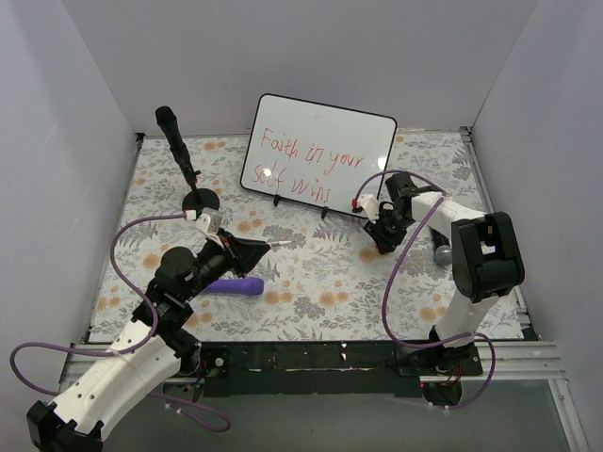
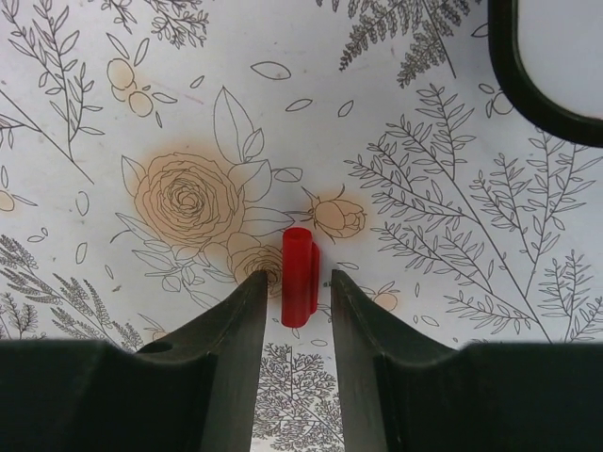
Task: Write a sentence on the whiteboard
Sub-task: Pick up the pen cap from the center of the board.
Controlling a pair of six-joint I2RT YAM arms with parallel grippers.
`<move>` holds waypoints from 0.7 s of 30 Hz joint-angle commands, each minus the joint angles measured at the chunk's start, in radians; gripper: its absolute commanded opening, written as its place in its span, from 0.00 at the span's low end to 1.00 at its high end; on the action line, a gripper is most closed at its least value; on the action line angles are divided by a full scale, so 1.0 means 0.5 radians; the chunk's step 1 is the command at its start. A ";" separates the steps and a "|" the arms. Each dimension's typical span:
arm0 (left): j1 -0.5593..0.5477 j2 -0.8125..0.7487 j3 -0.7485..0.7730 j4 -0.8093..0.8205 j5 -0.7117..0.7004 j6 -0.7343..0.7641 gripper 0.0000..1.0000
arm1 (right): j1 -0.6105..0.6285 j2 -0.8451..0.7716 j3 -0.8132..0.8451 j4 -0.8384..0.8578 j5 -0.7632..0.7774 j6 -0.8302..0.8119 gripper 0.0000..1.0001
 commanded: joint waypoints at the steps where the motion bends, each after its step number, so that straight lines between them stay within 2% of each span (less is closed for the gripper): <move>1: 0.007 -0.042 -0.071 0.050 0.009 -0.024 0.00 | 0.022 -0.006 -0.052 0.054 0.074 -0.004 0.38; 5: 0.007 -0.033 -0.111 0.127 0.043 -0.085 0.00 | 0.031 -0.009 -0.131 0.082 0.108 -0.022 0.24; 9: 0.007 -0.006 -0.185 0.259 0.089 -0.190 0.00 | 0.031 -0.077 -0.217 0.103 0.074 -0.053 0.19; 15: 0.007 0.096 -0.384 0.624 0.171 -0.441 0.00 | 0.028 -0.260 -0.312 0.150 -0.103 -0.163 0.10; 21: 0.007 0.384 -0.470 1.040 0.263 -0.585 0.00 | 0.031 -0.494 -0.423 0.171 -0.395 -0.384 0.06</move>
